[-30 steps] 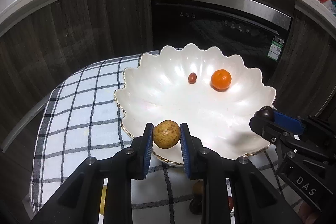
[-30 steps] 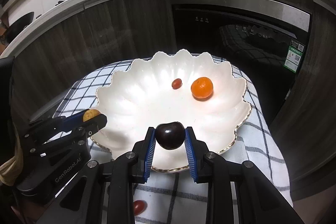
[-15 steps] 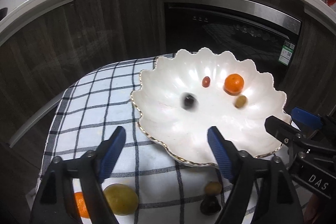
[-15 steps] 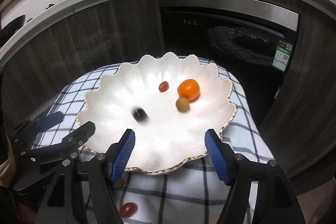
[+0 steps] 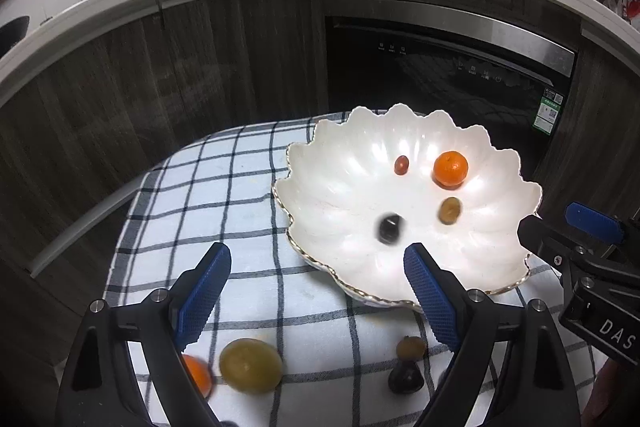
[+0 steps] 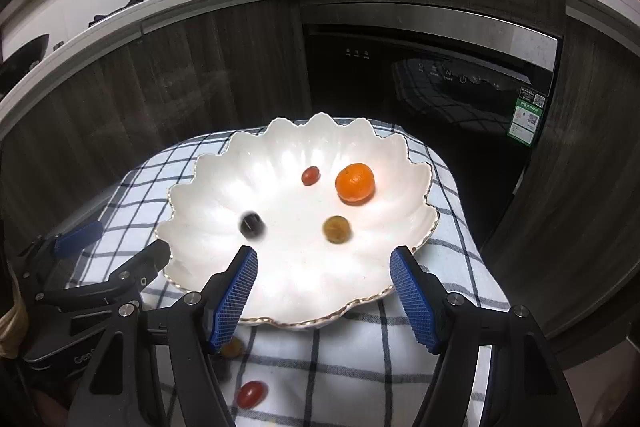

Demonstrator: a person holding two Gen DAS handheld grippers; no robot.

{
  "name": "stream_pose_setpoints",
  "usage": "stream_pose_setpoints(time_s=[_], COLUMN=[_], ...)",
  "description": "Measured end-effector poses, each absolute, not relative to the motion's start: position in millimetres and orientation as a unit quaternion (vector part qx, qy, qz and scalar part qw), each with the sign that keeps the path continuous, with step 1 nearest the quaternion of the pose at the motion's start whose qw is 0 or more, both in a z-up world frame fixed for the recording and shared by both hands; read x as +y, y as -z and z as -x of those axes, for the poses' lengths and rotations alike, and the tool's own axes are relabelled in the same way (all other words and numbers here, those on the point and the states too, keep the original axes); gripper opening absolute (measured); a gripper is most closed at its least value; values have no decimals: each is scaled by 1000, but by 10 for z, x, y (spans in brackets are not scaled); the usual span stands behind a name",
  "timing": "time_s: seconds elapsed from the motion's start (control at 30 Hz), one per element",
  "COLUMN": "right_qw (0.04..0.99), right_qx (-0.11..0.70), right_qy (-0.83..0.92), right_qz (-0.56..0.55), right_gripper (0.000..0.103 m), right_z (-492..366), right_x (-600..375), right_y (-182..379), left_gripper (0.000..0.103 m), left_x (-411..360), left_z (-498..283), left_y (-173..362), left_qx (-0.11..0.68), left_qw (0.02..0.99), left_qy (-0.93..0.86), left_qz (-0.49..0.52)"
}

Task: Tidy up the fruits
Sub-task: 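Open the left gripper over the bowl while the right gripper drops the plum in, then withdraw both open grippers from the bowl back toward the loose fruits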

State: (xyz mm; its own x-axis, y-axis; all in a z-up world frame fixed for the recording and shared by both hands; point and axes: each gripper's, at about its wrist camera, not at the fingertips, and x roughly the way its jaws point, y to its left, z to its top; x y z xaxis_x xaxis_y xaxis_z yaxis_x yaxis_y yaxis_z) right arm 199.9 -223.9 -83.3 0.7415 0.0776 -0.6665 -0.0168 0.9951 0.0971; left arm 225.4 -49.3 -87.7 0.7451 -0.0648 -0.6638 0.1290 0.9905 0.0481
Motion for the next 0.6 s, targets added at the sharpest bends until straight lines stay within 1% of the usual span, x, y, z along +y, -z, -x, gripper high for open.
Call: stream_pose_setpoints(time_s=[0.6], right_qw=[941], right_qx=[336], right_qy=[-19], right_qz=[-38], right_gripper=[70], right_z=[-1698], right_x=[-2221], right_y=[557], left_gripper=[89], left_x=[-414], left_z=[-1956], left_y=[635], left_qx=[331], left_qw=[941], left_qy=[54], left_qz=[-39])
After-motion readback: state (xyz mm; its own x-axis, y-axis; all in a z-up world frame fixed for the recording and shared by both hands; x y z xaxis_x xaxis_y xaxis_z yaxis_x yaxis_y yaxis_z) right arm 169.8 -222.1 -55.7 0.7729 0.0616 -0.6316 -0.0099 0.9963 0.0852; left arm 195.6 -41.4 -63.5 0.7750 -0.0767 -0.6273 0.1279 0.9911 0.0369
